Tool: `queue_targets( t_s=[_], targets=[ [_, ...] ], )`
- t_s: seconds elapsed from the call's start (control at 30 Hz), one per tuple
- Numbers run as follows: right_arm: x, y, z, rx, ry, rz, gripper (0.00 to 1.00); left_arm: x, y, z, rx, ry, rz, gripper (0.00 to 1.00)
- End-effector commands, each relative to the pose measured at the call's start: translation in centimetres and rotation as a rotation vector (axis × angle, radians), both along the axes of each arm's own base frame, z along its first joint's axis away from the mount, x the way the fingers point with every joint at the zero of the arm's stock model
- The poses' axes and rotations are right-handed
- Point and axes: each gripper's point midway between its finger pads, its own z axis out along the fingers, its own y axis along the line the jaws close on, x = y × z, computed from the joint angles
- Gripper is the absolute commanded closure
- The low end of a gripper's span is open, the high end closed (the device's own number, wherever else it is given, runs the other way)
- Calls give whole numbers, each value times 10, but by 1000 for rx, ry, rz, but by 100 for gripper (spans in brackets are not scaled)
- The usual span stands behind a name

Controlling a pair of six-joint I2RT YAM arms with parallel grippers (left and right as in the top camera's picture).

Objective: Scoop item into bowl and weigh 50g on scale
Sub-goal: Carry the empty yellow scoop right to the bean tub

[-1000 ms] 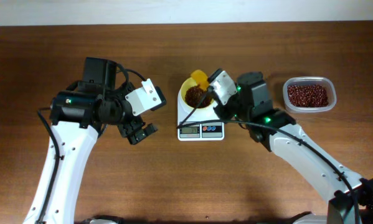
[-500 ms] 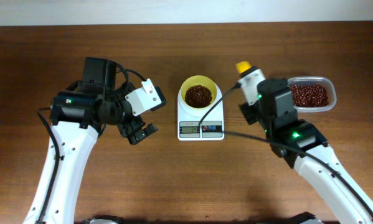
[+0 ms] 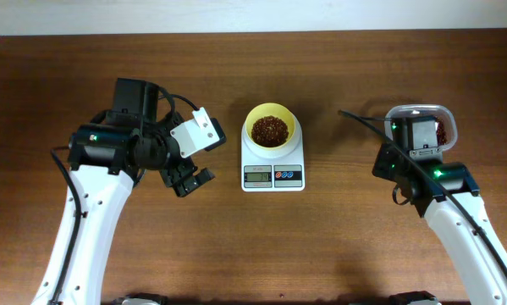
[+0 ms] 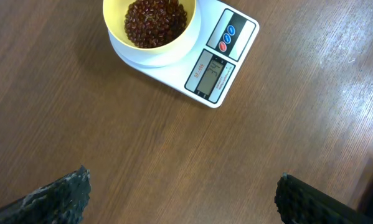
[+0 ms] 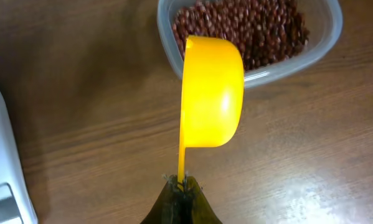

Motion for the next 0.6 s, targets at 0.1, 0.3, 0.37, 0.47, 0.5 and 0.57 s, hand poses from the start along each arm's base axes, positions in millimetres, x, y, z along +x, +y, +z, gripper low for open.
queue_targets(
  t_s=[0.1,0.3,0.37,0.47,0.5,0.57],
  targets=[
    [-18,0,-5,-4,67,5,89,-1,0,1,-7,1,9,1],
    [-26,-49,-4,-56,81,-153,96,-1,0,1,-8,2,9,1],
    [-29,-61,-5,-37,88,-191,96,-1,0,1,-7,1,9,1],
    [-14,-48,1,46,52,-65,96,-1,0,1,-8,2,9,1],
    [-3,-36,15,75,15,33,96,-1,0,1,-8,2,9,1],
    [6,-21,40,114,-30,140,96,-1,0,1,-8,1,9,1]
  ],
)
